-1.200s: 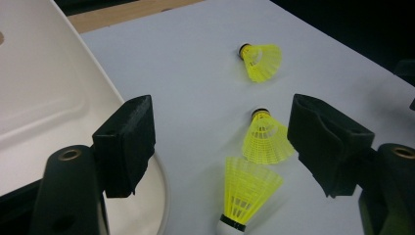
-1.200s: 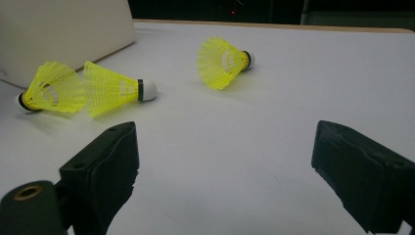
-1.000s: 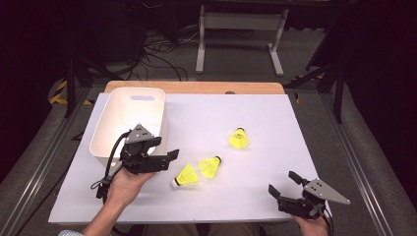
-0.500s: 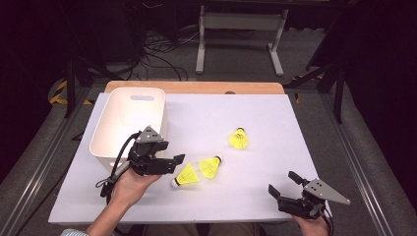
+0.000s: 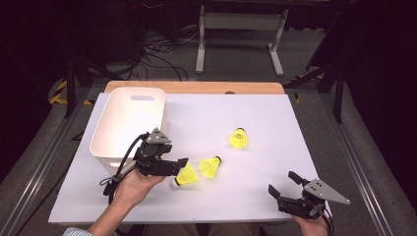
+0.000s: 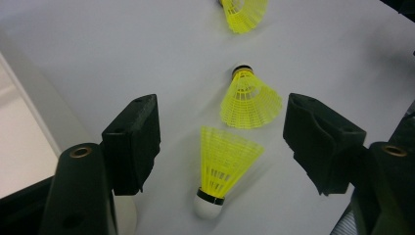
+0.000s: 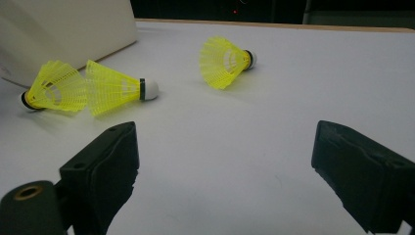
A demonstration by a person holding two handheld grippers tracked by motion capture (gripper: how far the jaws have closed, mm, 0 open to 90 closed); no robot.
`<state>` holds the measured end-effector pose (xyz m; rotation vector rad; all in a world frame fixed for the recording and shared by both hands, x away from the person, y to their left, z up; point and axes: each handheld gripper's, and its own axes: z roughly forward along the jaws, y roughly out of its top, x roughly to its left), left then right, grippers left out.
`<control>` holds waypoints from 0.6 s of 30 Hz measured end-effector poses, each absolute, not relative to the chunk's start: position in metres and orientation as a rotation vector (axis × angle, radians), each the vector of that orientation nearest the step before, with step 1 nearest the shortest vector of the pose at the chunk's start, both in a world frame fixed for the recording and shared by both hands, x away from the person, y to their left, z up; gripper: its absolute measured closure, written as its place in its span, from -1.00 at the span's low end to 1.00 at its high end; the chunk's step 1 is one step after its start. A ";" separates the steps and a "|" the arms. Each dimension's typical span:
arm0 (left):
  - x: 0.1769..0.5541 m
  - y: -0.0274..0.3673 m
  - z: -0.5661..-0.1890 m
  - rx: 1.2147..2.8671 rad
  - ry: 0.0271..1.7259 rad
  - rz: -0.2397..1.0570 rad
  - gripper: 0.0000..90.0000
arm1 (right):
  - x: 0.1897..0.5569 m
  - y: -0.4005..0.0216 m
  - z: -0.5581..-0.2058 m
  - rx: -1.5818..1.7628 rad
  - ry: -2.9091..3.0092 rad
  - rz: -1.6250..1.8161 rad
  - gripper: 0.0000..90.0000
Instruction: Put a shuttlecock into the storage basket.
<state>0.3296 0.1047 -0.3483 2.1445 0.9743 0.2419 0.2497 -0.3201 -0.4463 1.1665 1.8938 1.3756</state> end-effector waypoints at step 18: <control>0.330 0.090 -0.356 2.238 0.957 0.223 -0.31 | 0.250 -0.320 -0.446 1.166 1.896 1.373 -0.76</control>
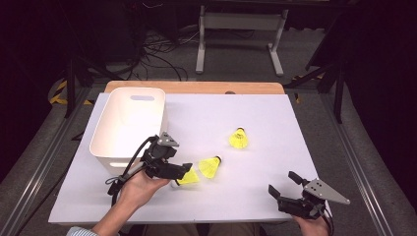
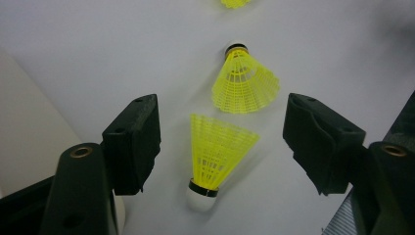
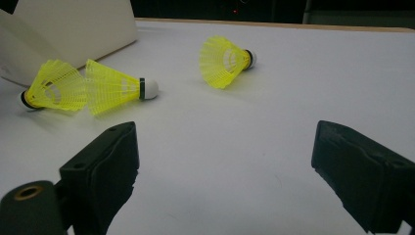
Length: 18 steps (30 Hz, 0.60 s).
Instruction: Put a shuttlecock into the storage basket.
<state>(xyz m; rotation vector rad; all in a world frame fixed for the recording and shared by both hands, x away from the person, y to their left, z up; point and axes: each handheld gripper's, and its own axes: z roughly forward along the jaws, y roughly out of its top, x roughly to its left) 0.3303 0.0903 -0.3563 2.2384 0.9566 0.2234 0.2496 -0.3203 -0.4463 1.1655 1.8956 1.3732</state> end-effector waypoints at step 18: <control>0.334 0.073 -0.370 2.334 0.963 0.192 -0.35 | 0.249 -0.320 -0.446 1.163 1.898 1.379 -0.76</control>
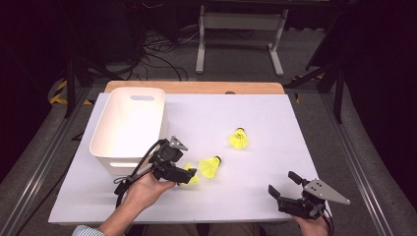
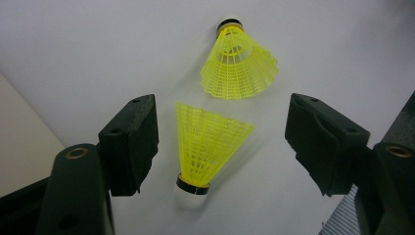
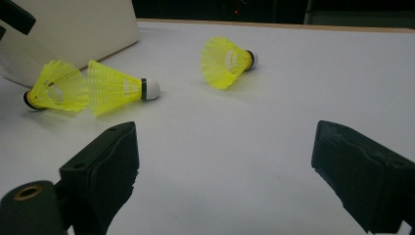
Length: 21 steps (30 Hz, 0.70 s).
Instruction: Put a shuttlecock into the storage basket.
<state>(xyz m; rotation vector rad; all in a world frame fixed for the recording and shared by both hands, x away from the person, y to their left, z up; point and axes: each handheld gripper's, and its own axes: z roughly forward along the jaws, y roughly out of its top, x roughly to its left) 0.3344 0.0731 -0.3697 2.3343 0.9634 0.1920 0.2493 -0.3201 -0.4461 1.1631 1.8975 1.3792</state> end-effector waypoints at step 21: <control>0.341 0.061 -0.385 2.422 0.978 0.151 -0.38 | 0.249 -0.320 -0.446 1.160 1.901 1.383 -0.76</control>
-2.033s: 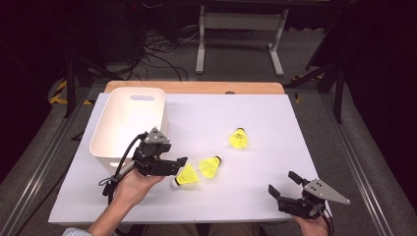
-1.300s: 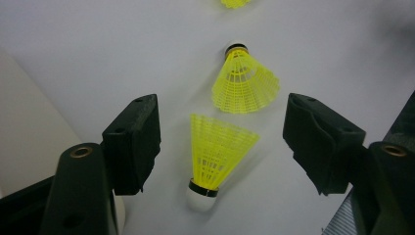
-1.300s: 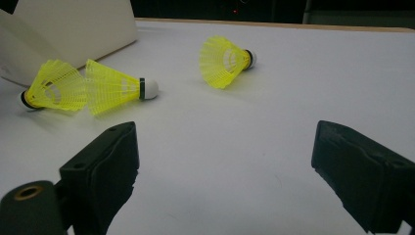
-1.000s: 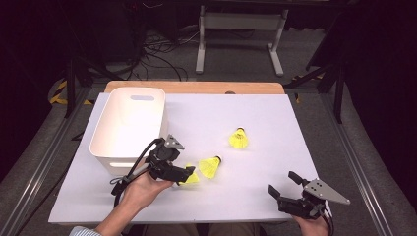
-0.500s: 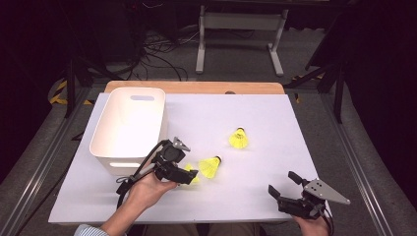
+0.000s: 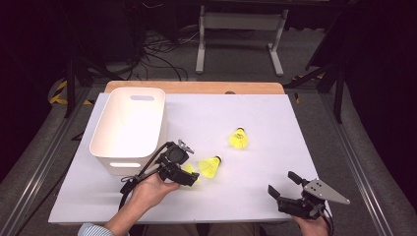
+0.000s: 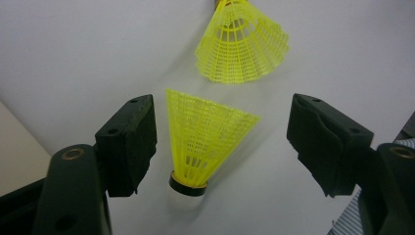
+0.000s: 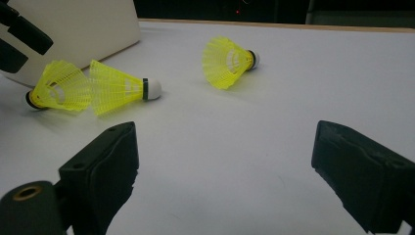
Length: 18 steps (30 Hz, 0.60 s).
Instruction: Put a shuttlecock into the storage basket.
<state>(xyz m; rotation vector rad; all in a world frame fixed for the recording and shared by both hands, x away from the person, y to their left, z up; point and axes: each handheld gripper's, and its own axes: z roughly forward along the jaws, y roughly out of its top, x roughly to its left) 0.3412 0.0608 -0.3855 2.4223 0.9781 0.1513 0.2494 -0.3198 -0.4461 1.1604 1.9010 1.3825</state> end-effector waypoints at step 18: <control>0.346 0.050 -0.403 2.503 1.001 0.133 -0.42 | 0.249 -0.319 -0.446 1.157 1.905 1.388 -0.76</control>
